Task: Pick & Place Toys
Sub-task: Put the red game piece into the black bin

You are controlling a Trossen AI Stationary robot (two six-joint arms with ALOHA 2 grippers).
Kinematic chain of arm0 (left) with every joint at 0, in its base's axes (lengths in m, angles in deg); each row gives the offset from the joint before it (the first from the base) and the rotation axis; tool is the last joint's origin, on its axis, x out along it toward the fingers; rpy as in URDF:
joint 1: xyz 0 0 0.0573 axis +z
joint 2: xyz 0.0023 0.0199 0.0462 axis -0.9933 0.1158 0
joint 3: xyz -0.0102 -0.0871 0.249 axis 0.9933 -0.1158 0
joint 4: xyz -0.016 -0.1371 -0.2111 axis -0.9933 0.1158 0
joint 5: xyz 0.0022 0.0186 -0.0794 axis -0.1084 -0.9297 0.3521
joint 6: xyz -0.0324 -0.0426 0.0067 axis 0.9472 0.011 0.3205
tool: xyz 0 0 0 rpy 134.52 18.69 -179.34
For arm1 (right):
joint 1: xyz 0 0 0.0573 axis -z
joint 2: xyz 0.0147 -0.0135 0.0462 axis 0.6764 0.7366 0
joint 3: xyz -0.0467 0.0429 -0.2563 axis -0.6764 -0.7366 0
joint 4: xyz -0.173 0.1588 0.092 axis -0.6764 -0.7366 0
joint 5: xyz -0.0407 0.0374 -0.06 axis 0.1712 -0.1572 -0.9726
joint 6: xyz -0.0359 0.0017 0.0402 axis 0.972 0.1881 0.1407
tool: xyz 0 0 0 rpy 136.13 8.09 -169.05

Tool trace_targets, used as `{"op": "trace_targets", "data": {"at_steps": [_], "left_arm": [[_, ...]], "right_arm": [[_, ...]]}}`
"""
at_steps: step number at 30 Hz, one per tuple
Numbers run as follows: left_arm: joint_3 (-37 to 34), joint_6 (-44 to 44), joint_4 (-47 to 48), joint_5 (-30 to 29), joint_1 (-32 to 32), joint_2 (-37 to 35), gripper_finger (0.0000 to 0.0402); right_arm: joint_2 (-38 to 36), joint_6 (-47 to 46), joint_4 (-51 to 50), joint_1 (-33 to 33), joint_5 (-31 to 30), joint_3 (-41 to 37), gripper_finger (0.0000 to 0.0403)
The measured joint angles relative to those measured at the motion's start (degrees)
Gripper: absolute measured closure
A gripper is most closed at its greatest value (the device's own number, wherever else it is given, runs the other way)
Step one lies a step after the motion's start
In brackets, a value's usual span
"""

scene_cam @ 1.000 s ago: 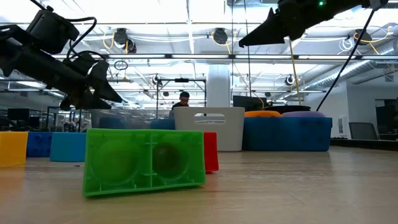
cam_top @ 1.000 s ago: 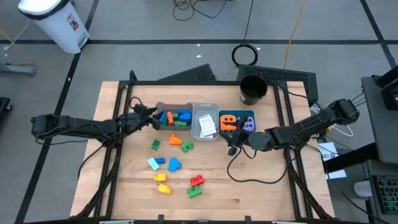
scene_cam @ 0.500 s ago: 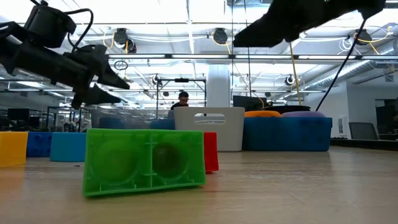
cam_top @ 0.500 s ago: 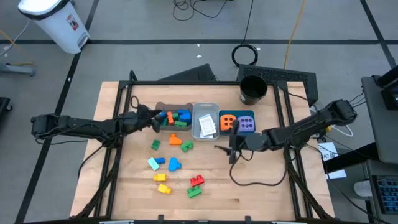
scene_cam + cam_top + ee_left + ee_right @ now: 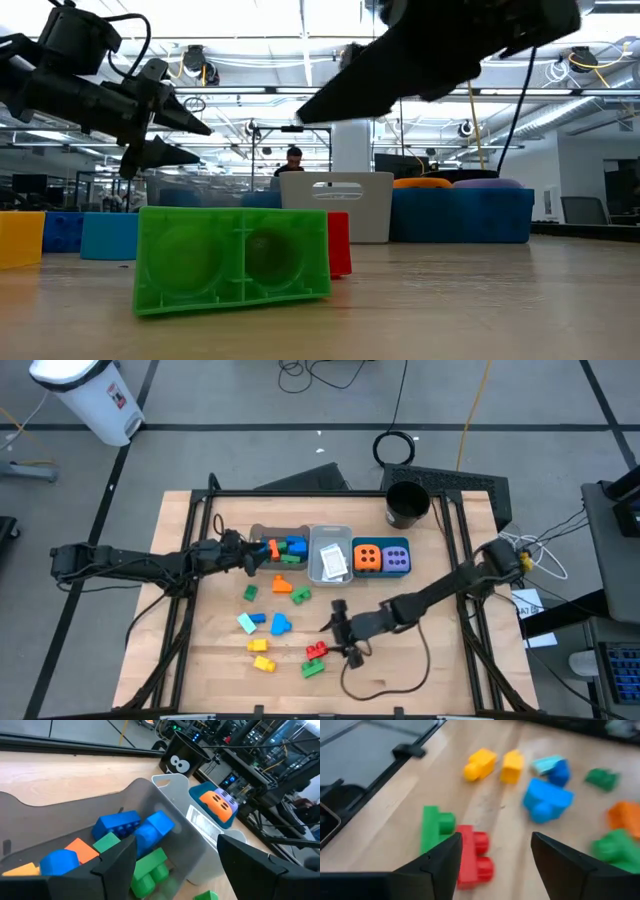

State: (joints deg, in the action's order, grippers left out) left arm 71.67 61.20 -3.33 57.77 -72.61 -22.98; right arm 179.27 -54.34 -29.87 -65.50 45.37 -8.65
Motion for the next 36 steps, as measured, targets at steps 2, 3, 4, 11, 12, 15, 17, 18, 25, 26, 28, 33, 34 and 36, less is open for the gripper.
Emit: {"op": "trace_targets", "data": {"at_steps": [2,3,4,11,12,15,17,18,25,26,28,33,34,36], "left_arm": [[0.0,0.5,0.0,0.0,0.0,0.0,0.0119],[0.0,0.8,0.0,0.0,0.0,0.0,0.0119],[0.0,1.0,-0.1,0.0,0.0,0.0,0.0119],[0.0,1.0,-0.5,0.0,0.0,0.0,0.0119],[0.0,1.0,-0.5,0.0,0.0,0.0,0.0119],[0.0,0.6,-0.5,0.0,0.0,0.0,0.0119],[0.0,0.4,-0.5,-0.1,0.0,0.0,0.0119],[0.0,0.4,-0.5,-0.1,0.0,0.0,0.0119],[0.0,0.4,-0.6,-0.1,0.0,0.0,0.0119],[0.0,0.4,-0.6,-0.1,0.0,0.0,0.0119],[0.0,0.5,-0.6,-0.3,0.0,0.0,0.0119],[0.0,0.5,-0.6,-0.3,0.0,0.0,0.0119],[0.0,0.5,-0.6,-0.3,0.0,0.0,0.0119],[0.0,0.4,-0.6,-0.3,0.0,0.0,0.0119]], "right_arm": [[2.5,-0.1,-2.7,0.0,1.6,2.9,0.0161],[3.7,-0.1,-3.3,0.0,2.2,3.8,0.0156],[4.8,-0.1,-3.6,0.0,3.0,4.6,0.015],[9.6,-1.9,-4.5,1.2,7.7,5.2,0.012],[9.9,-2.0,-4.7,1.5,9.8,5.2,0.0118],[10.7,-2.5,-3.1,2.3,12.0,5.2,0.0115],[11.0,-2.6,-3.1,2.9,12.1,5.2,0.0118],[11.1,-2.6,-3.2,3.1,12.1,5.2,0.0121],[11.1,-2.0,-3.6,3.2,12.0,5.2,0.0156],[11.1,-1.9,-3.6,3.2,12.0,5.2,0.0162],[11.1,-1.7,-3.6,3.2,12.0,5.2,0.0176],[11.1,-1.4,-3.6,3.3,11.8,5.2,0.0216],[11.1,-1.1,-3.6,3.4,11.7,5.2,0.0224],[11.1,-0.9,-3.3,3.6,11.6,5.2,0.0242]]}}
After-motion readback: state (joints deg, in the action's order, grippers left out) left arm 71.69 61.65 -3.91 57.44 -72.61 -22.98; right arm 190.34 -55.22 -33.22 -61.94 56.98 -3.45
